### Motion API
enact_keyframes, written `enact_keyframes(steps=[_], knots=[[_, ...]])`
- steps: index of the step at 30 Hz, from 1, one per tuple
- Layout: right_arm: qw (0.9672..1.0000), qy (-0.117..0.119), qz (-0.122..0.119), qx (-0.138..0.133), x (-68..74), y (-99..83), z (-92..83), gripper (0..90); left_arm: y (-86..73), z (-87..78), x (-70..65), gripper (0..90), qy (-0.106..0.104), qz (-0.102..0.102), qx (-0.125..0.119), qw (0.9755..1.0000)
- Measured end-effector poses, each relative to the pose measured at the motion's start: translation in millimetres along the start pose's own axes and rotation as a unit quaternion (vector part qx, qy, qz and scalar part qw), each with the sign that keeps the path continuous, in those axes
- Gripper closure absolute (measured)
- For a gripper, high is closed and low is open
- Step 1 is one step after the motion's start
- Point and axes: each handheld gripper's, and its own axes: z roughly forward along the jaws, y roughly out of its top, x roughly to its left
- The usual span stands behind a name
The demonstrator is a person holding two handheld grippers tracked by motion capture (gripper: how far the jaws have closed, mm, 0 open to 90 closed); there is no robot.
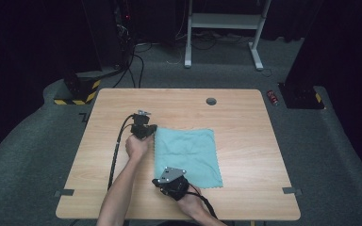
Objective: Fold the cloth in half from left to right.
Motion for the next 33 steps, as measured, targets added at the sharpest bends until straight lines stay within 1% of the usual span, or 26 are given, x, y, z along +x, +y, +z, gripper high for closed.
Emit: enact_keyframes(steps=[2, 3, 4, 6, 9, 12, 18, 20, 23, 25, 26, 27, 33], knots=[[1.0000, 0.001, 0.003, -0.003, -0.8, 0.5, -0.6, 90.0, 3.5, -1.1, -2.1, 90.0, 0.000, 0.007, -0.002, 1.0000], [1.0000, 0.001, 0.008, -0.003, -0.2, 0.9, -1.1, 90.0, 4.7, -1.6, -3.2, 90.0, -0.002, 0.005, -0.005, 1.0000], [0.9999, 0.000, 0.011, -0.002, 1.2, 1.9, -1.9, 90.0, 5.3, -1.4, -3.3, 90.0, -0.002, 0.006, -0.003, 1.0000], [1.0000, -0.001, 0.008, -0.003, 2.0, 3.4, -2.8, 90.0, 6.0, -1.0, -3.4, 90.0, -0.001, 0.012, 0.001, 0.9999], [0.9999, 0.001, 0.010, -0.006, 1.7, 6.5, -3.7, 90.0, 6.7, -3.2, -2.1, 90.0, -0.002, 0.009, -0.001, 1.0000], [0.9999, 0.001, 0.006, -0.010, 3.1, 9.4, -3.3, 90.0, 9.4, -7.3, -1.3, 90.0, -0.008, 0.013, -0.005, 0.9999], [0.9999, 0.004, 0.008, -0.012, 3.3, 14.7, -2.8, 90.0, 15.2, -11.4, -0.9, 90.0, -0.017, 0.017, -0.013, 0.9996], [0.9999, 0.003, 0.007, -0.013, 3.1, 16.2, -4.2, 90.0, 16.4, -13.0, -0.8, 90.0, -0.021, 0.012, -0.017, 0.9996], [0.9998, 0.005, 0.009, -0.017, 2.3, 19.5, -6.2, 90.0, 17.4, -15.5, 2.2, 90.0, -0.022, 0.008, -0.018, 0.9996], [0.9998, 0.006, 0.009, -0.018, 3.0, 22.4, -6.8, 90.0, 17.7, -17.7, 4.9, 90.0, -0.023, 0.007, -0.016, 0.9996], [0.9998, 0.005, 0.006, -0.019, 3.2, 24.0, -6.8, 90.0, 17.6, -18.5, 5.9, 90.0, -0.025, 0.003, -0.018, 0.9995], [0.9998, 0.006, 0.005, -0.021, 3.7, 25.5, -6.7, 90.0, 17.7, -19.9, 7.9, 90.0, -0.024, 0.006, -0.016, 0.9996], [0.9997, 0.012, 0.002, -0.022, 7.4, 33.5, -4.8, 90.0, 17.3, -29.0, 16.6, 90.0, -0.023, 0.008, -0.014, 0.9996]])
